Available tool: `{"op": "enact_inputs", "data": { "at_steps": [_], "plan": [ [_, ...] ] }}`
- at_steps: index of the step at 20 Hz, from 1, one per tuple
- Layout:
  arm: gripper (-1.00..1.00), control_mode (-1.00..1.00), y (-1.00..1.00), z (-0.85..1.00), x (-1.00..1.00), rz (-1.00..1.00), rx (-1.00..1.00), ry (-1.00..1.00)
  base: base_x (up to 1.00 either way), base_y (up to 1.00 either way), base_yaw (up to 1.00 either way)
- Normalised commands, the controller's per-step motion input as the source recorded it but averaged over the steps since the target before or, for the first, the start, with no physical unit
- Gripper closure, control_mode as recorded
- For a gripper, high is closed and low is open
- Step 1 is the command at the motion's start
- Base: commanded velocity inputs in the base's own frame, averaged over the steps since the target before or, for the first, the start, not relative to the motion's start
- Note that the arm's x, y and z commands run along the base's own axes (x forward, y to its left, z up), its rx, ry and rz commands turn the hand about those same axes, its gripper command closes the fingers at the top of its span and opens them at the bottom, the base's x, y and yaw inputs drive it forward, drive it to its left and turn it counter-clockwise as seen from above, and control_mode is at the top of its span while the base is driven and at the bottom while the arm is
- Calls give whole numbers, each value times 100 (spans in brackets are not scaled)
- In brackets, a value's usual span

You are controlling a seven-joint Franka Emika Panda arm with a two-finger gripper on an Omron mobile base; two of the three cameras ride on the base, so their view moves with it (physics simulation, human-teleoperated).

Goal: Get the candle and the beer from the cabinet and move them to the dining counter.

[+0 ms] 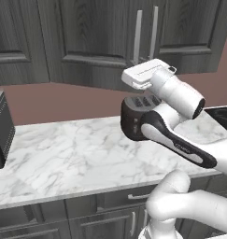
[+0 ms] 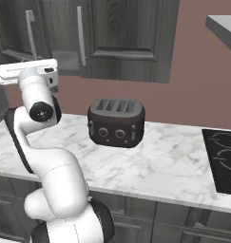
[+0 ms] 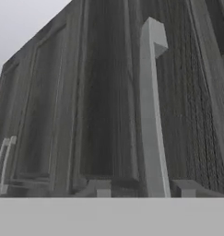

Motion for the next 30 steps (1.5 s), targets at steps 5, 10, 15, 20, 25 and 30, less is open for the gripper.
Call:
{"op": "enact_inputs", "data": {
  "at_steps": [5,10,15,20,25,30],
  "plan": [
    [100,-100,69,0,-74,9,-4,0,0,0,0],
    [100,-100,67,0,-75,9,-4,0,0,0,0],
    [100,-100,67,0,-66,8,-4,0,0,0,0],
    [100,-100,71,0,-62,5,-3,2,0,0,0],
    [100,-100,68,0,-53,3,-4,1,0,0,0],
    [100,-100,52,0,-44,5,-3,0,0,0,0]
  ]
}}
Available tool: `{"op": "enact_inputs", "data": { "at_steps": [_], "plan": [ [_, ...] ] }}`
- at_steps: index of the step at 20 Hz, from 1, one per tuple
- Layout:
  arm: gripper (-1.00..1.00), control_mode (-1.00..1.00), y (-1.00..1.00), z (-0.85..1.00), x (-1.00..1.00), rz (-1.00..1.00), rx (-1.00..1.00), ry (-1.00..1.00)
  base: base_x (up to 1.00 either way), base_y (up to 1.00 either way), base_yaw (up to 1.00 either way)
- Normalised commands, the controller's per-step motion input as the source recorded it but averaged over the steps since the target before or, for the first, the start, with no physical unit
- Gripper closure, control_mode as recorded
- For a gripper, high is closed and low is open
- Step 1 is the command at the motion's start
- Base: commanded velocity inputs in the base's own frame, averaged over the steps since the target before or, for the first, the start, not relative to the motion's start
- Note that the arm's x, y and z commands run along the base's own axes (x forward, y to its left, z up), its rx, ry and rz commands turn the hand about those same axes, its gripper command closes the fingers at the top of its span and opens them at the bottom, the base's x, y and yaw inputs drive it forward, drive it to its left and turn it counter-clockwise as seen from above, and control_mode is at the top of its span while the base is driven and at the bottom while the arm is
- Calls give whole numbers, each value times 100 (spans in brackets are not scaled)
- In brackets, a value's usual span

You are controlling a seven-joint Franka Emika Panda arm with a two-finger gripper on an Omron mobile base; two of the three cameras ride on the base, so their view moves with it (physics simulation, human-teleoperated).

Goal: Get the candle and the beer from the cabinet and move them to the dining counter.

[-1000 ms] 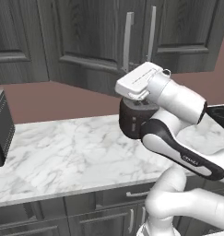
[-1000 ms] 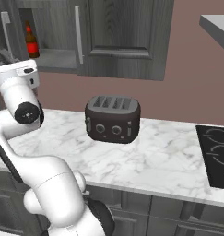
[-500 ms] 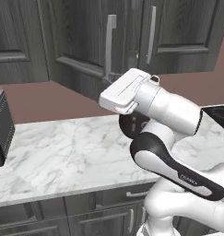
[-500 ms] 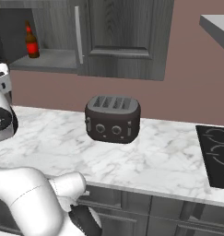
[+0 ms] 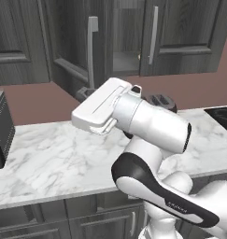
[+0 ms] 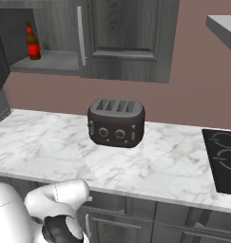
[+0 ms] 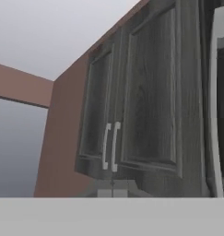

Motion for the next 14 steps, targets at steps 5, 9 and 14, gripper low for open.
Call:
{"op": "enact_inputs", "data": {
  "at_steps": [5,9,14],
  "plan": [
    [100,-100,27,1,-21,1,-1,0,0,0,0],
    [100,-100,-21,1,-25,0,0,-1,0,0,0],
    [100,-100,-89,4,-34,0,0,0,0,0,0]
  ]
}}
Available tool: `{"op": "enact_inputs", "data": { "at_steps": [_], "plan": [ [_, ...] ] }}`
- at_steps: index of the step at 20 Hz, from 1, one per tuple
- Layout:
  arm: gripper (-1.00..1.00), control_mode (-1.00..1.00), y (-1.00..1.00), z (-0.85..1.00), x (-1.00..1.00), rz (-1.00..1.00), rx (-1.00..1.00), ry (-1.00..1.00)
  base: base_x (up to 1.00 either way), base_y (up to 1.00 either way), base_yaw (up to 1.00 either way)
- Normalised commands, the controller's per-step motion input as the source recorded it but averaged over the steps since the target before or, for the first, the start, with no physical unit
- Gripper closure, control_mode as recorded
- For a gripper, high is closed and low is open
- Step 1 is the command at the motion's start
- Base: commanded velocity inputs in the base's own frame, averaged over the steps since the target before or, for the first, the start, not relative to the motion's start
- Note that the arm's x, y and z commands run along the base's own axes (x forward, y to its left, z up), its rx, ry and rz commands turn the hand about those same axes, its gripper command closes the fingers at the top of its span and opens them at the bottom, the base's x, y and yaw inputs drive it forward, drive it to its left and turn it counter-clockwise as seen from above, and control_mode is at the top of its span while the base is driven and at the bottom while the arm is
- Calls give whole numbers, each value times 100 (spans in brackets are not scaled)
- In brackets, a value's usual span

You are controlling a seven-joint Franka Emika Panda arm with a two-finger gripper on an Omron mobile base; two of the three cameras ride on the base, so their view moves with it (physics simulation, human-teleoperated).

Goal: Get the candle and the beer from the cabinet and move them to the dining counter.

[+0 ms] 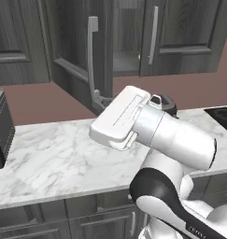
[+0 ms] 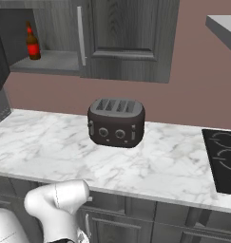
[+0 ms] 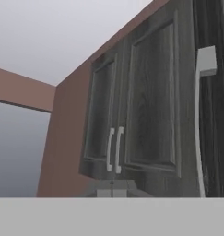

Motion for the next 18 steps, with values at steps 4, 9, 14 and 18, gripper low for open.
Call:
{"op": "enact_inputs", "data": {
  "at_steps": [4,9,14,18],
  "plan": [
    [100,-100,-100,5,-56,-2,0,-1,0,0,0],
    [100,-100,-86,22,-23,-6,0,0,0,0,0],
    [-100,-100,-63,37,0,1,0,0,0,0,0],
    [-100,-100,-57,34,0,12,0,0,0,0,0]
  ]
}}
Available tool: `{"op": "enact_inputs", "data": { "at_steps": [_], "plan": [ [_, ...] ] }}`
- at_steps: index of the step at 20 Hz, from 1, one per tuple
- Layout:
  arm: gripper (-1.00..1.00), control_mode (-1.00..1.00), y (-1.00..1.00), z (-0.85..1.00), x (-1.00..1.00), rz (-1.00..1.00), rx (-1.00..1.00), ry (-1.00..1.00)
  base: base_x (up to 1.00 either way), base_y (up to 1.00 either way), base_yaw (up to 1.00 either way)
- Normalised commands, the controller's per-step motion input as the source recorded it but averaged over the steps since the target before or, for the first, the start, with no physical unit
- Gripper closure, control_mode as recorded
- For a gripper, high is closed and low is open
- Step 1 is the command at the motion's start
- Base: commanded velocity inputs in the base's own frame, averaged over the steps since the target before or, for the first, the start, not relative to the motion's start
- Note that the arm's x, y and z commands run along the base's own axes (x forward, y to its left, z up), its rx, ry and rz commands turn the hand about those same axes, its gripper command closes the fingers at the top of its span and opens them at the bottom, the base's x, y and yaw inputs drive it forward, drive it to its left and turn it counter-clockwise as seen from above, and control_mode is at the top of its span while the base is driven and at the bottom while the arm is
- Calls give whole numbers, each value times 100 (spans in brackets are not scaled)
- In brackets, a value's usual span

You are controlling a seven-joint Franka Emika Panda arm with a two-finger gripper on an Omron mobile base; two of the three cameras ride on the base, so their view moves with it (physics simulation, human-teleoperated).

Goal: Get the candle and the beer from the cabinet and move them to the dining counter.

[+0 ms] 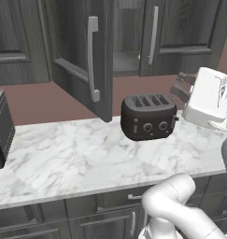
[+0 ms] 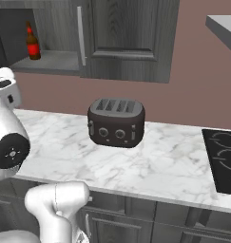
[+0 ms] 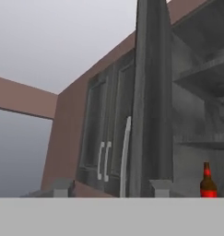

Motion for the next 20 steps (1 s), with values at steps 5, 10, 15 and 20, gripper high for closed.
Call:
{"op": "enact_inputs", "data": {
  "at_steps": [5,10,15,20],
  "plan": [
    [-100,-100,-26,5,9,29,0,-1,0,0,0],
    [-100,-100,0,0,46,35,0,0,0,0,0],
    [-100,-100,1,0,55,28,-1,0,0,0,0],
    [-100,-100,19,-6,41,24,-6,0,0,0,0]
  ]
}}
